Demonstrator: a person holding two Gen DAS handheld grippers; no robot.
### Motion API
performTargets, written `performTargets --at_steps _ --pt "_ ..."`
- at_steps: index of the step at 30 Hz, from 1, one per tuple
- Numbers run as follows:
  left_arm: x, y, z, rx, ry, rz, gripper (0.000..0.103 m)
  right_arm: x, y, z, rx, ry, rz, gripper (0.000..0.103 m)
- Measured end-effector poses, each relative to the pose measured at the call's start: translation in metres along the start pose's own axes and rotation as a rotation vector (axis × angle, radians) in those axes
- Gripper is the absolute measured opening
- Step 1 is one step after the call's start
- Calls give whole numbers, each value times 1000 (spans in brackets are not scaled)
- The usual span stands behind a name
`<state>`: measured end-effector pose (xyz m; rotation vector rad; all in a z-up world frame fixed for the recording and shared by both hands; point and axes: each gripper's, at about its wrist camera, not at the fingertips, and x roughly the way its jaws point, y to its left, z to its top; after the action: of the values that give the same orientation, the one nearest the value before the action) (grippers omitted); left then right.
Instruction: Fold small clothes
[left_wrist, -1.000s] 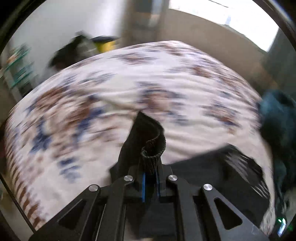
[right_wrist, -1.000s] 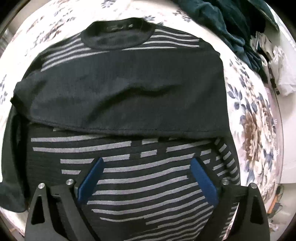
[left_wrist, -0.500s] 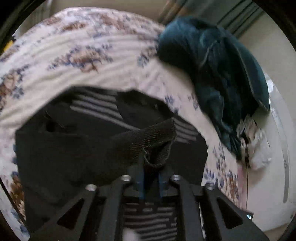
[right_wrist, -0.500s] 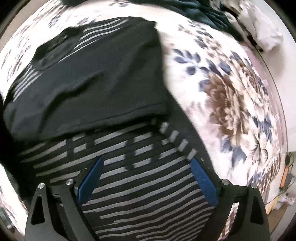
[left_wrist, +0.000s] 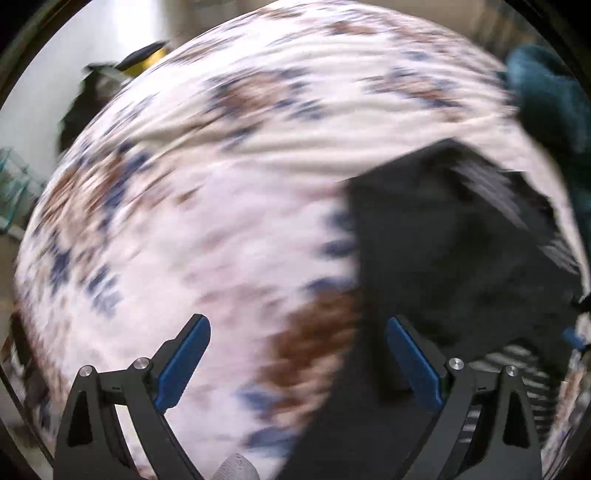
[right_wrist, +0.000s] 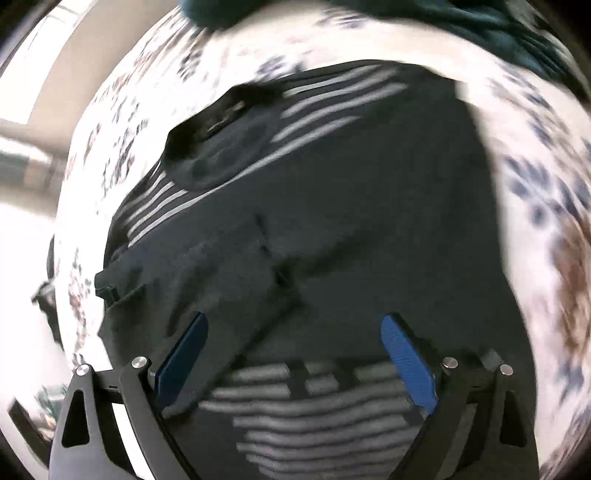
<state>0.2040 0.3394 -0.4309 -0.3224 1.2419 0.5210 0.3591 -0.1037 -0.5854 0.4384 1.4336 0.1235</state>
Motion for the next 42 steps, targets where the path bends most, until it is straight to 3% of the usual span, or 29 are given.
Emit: performTargets --at_steps 2,4,5,6,7,8,11,16,23,30,32,36,39,42 --pt "6 23 -8 -35 22 37 98 23 22 13 -69 9 -22 96" --pt "10 37 -13 -73 46 43 98 53 42 26 -148 56 -57 82" --pt "12 39 -13 -87 47 44 98 63 50 26 -185 73 -80 56" --pt "12 41 -13 -101 44 47 98 70 64 27 -252 64 -139 23" --pt "12 41 -13 -110 40 46 98 70 70 26 -296 37 -175 8" --pt "11 40 -12 -116 37 43 98 65 81 23 -355 -3 -209 6" --pt "6 29 -4 -116 19 18 98 34 93 19 -412 -114 -234 4" --pt "5 -13 26 -74 -22 -67 98 -31 42 47 -248 -232 -301 4" --pt "25 -95 72 50 -66 -136 98 -52 -67 87 -109 -208 -466 4" --pt "70 -173 114 208 -84 -76 98 -26 -106 85 -68 -132 -461 4" --pt "83 -178 127 195 -79 -38 98 -23 -111 84 -65 -136 -473 4" --pt "80 -167 146 136 -96 -55 98 -26 -132 84 -14 -144 -547 0" --pt "69 -145 145 79 -128 12 98 -20 -146 84 25 -27 -467 0" --pt "59 -120 135 38 -150 111 98 -38 -128 81 -10 -38 -392 3"
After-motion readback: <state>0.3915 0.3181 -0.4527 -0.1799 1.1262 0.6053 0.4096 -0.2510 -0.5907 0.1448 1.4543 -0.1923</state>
